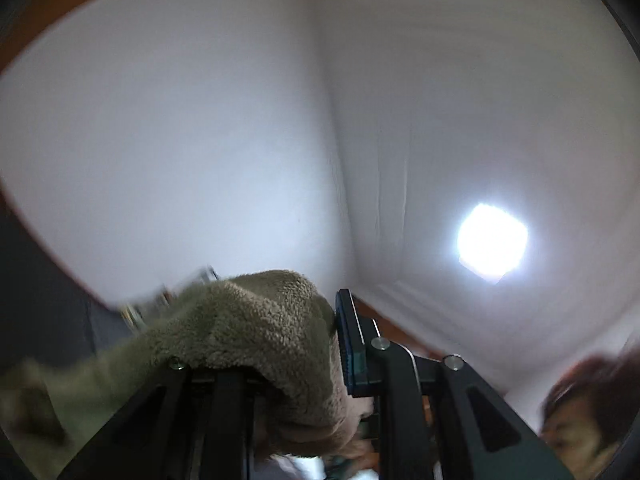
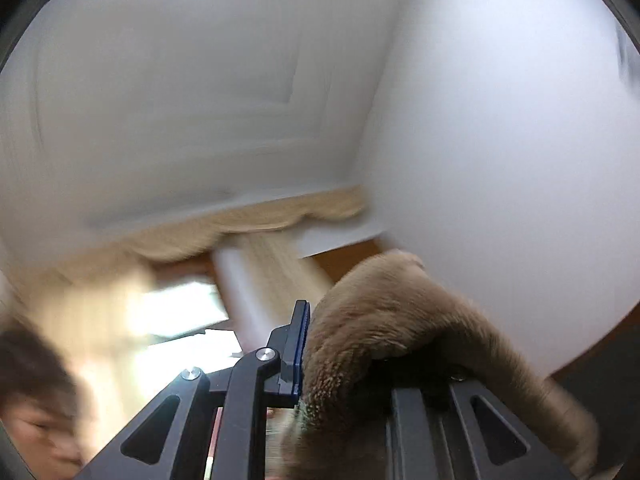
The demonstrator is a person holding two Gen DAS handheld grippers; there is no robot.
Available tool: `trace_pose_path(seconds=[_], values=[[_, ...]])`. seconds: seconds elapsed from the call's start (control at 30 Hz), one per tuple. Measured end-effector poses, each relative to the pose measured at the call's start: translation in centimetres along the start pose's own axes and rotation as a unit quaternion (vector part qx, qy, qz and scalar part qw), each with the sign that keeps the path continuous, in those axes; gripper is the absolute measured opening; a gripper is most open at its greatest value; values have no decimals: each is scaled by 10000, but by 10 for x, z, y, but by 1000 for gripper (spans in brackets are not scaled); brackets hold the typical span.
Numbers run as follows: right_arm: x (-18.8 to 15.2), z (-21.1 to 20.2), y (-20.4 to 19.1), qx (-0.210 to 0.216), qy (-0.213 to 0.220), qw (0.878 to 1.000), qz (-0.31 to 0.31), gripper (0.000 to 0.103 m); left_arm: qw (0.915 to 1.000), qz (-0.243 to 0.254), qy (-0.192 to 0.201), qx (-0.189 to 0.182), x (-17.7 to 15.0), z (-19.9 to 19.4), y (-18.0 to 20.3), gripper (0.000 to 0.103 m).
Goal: Fold clothes
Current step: 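Lift the sweatshirt high with both grippers to shake it out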
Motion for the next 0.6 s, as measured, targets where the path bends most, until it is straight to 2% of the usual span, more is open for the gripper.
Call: trace_pose_path(seconds=[0.03, 0.07, 0.13, 0.17, 0.23, 0.33, 0.4, 0.53, 0.6], values=[[-1, 1, -25, -610, 251, 9951, -734, 17, 9995, 295, 80, 59, 2, -4, 18, 22], [-1, 1, -51, -1213, 499, 9805, -1460, 17, 9981, 581, 173, 71, 3, -11, 35, 22], [-13, 3, -89, -1752, 969, 9467, -2522, 17, 9937, 1073, 322, 101, 5, -24, 63, 22], [-20, 3, -108, -2010, 1198, 9236, -3038, 17, 9913, 1255, 367, 139, 6, -30, 72, 22], [-32, 4, -148, -2499, 1638, 8652, -4026, 17, 9904, 1317, 373, 193, 3, -31, 69, 22], [-44, 6, -178, -2680, 2005, 8289, -4482, 17, 9919, 1157, 362, 371, -6, -9, 47, 22], [-46, 10, -184, -2798, 2189, 8122, -4627, 17, 9933, 958, 350, 535, -13, 14, 28, 22], [-60, 22, -207, -3070, 2560, 7504, -5264, 17, 9880, 1007, 503, 1053, -18, 15, 11, 22], [-67, 28, -218, -3195, 2736, 7167, -5563, 17, 9815, 1303, 697, 1219, -11, 10, 21, 22]])
Point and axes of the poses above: each gripper's, at about its wrist camera, not at the fingertips, and z roughly the way its jaws point, y to its right, x to its top, the point moved 3 cm from there along z, roughly the way its jaws point, and after that the axes turned 1 degree about z, right-handed, at the moved point
